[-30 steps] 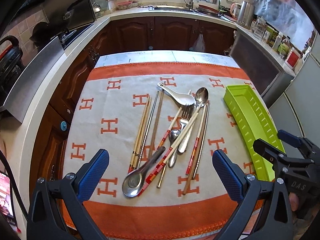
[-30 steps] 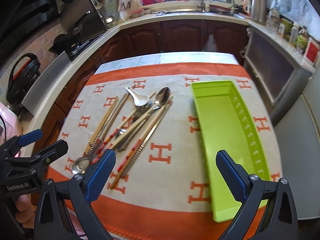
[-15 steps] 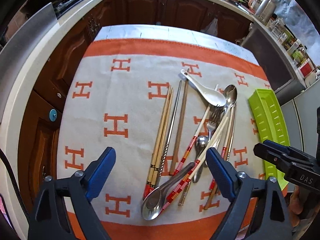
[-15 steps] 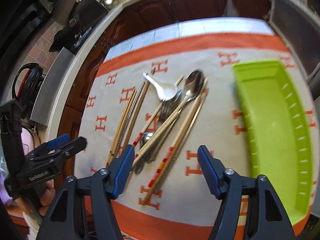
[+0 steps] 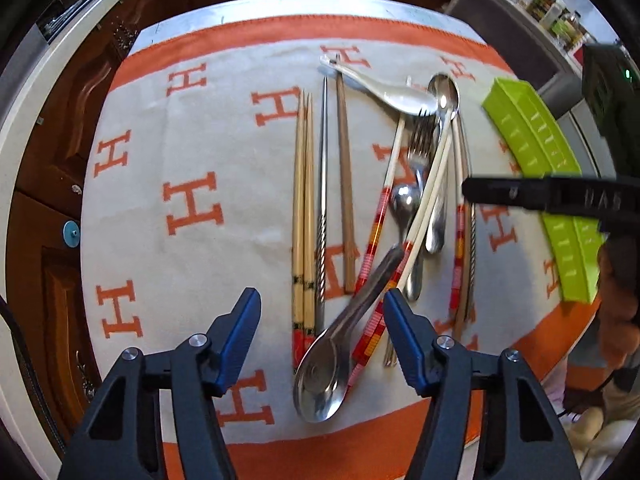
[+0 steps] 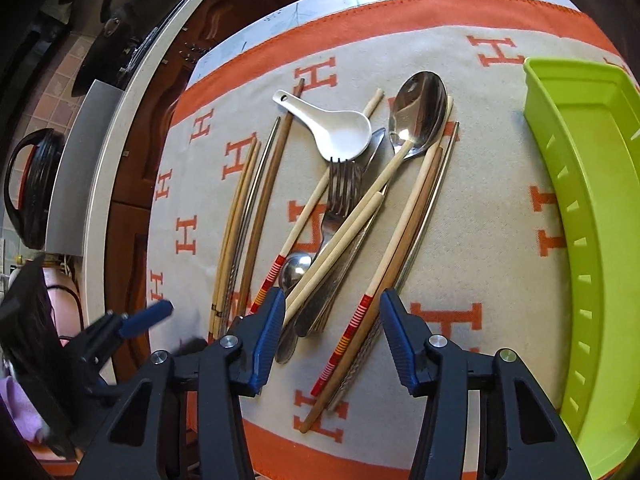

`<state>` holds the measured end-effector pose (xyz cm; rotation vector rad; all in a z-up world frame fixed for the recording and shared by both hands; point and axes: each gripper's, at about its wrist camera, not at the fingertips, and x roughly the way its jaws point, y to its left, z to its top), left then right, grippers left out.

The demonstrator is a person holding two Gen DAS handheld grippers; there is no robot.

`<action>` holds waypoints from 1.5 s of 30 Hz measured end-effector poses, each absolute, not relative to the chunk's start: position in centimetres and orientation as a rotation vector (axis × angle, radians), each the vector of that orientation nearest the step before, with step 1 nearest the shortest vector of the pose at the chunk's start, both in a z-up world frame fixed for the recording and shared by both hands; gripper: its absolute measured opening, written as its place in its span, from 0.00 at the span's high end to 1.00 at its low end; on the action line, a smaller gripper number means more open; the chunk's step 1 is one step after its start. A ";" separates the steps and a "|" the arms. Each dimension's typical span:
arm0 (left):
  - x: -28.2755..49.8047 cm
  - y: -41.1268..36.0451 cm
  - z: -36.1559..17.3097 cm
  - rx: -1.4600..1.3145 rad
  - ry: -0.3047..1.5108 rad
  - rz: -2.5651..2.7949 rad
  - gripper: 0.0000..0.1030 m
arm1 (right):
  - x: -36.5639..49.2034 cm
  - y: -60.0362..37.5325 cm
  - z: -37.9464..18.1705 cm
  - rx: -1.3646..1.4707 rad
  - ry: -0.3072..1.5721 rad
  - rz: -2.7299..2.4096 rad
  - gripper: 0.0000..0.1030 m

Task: Organize utensils
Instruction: 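Grasp the metal spoon with the left tool while the right tool grasps the white ceramic spoon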

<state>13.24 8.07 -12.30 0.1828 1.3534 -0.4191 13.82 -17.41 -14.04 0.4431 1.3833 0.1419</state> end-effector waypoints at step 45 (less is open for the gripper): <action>10.0 13.4 -12.8 -0.005 1.404 -0.446 0.58 | 22.5 -19.5 -11.6 0.229 1.293 0.118 0.64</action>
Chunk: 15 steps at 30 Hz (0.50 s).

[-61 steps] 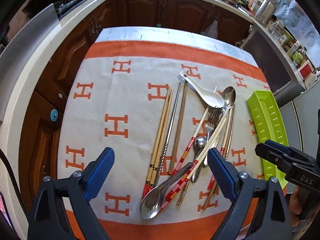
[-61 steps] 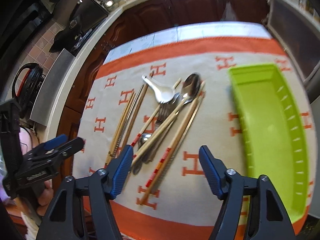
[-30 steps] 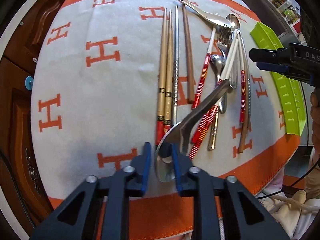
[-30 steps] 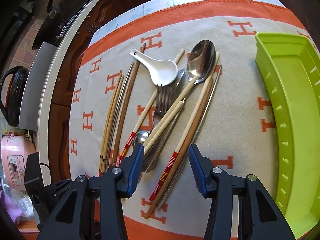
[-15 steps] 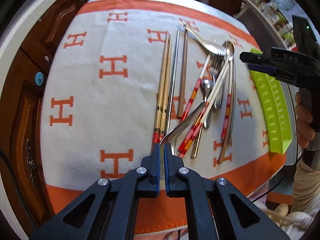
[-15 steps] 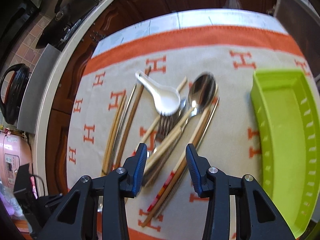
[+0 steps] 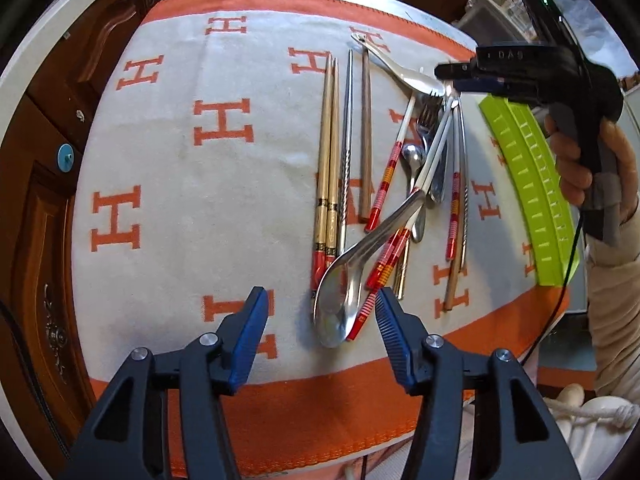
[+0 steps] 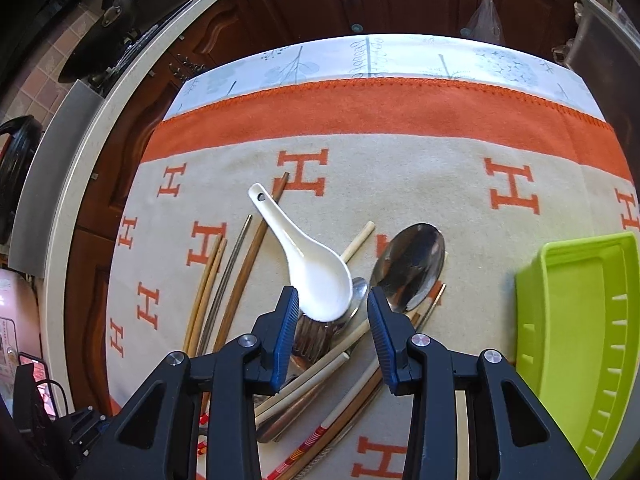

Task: Organize utensils
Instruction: 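Grasp the metal spoon with the left tool while the right tool grasps the white ceramic spoon, then carry both spoons into the green tray and open both tools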

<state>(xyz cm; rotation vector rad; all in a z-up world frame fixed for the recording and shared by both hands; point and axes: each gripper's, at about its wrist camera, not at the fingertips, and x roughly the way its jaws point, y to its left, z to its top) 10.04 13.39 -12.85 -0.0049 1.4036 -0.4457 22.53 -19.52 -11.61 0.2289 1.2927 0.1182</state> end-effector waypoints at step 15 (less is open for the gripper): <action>9.5 12.9 -14.8 -0.062 1.455 -0.426 0.99 | 25.5 -18.4 -12.9 0.115 1.277 0.138 0.64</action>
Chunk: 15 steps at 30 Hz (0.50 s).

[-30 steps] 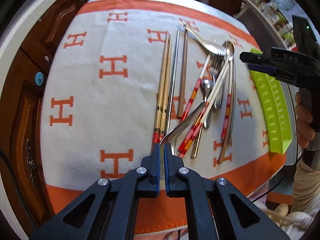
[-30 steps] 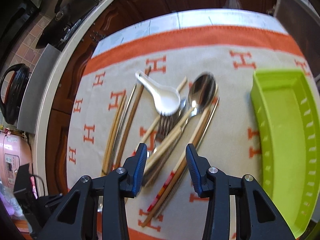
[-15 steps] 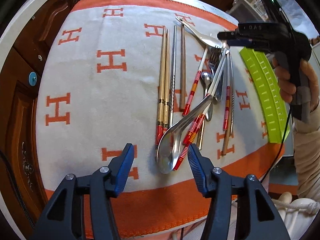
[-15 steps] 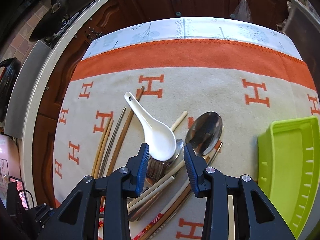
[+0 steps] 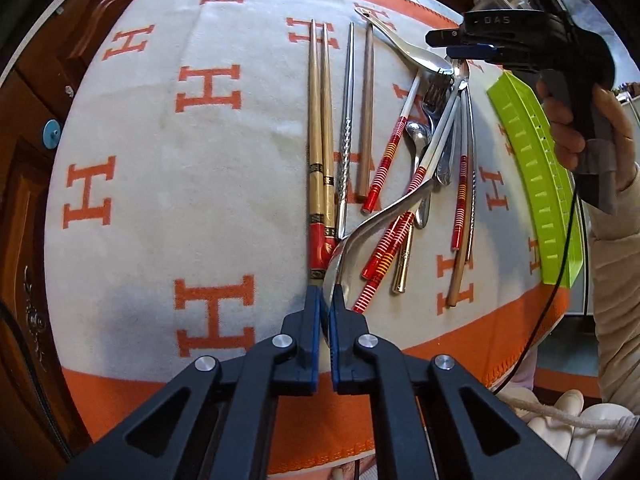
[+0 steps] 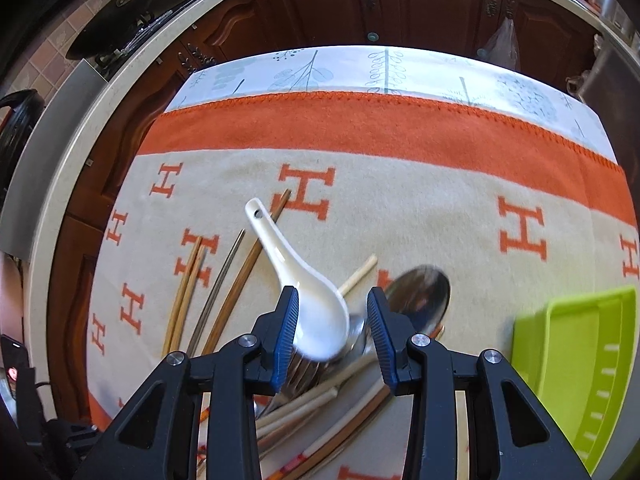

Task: Organize utensils
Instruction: 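Carry both spoons into the green tray and open both tools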

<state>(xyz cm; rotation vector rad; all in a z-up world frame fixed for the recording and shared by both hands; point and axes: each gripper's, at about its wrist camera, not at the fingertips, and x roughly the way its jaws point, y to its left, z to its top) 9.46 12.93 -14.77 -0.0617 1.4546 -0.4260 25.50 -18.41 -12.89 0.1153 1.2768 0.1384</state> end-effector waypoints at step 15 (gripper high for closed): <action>7.8 15.5 -11.3 -0.294 1.363 -0.316 0.99 | 26.9 -15.9 -15.5 -0.011 1.346 0.236 0.83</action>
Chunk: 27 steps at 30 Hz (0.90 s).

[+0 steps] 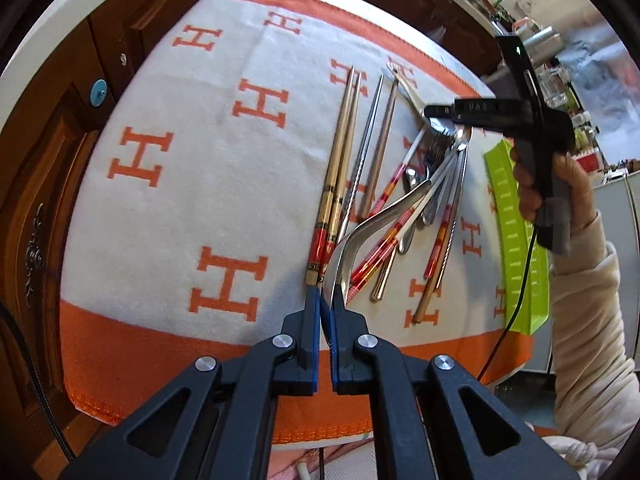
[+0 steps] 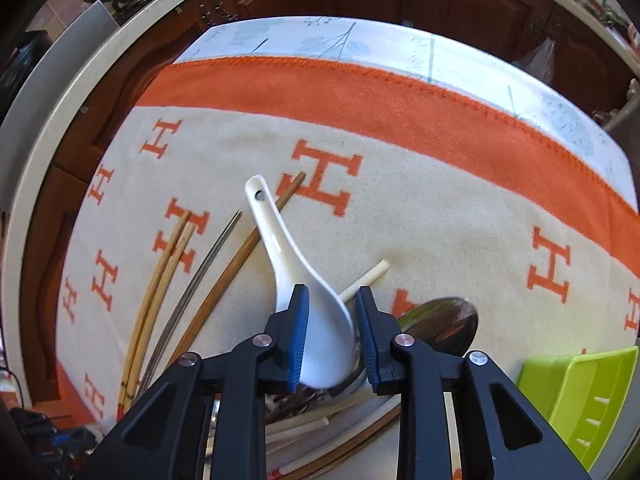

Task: Organize utensils
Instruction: 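Carry both spoons into the green tray and open both tools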

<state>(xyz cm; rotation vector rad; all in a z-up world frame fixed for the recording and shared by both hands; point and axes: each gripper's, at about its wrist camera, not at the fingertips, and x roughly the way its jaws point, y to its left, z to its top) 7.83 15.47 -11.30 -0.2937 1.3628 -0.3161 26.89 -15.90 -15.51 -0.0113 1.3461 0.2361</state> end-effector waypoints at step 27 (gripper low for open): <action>11.2 -3.9 -5.8 -0.218 1.148 -0.454 0.99 | 5.4 -33.8 -4.6 0.161 1.024 -0.202 0.97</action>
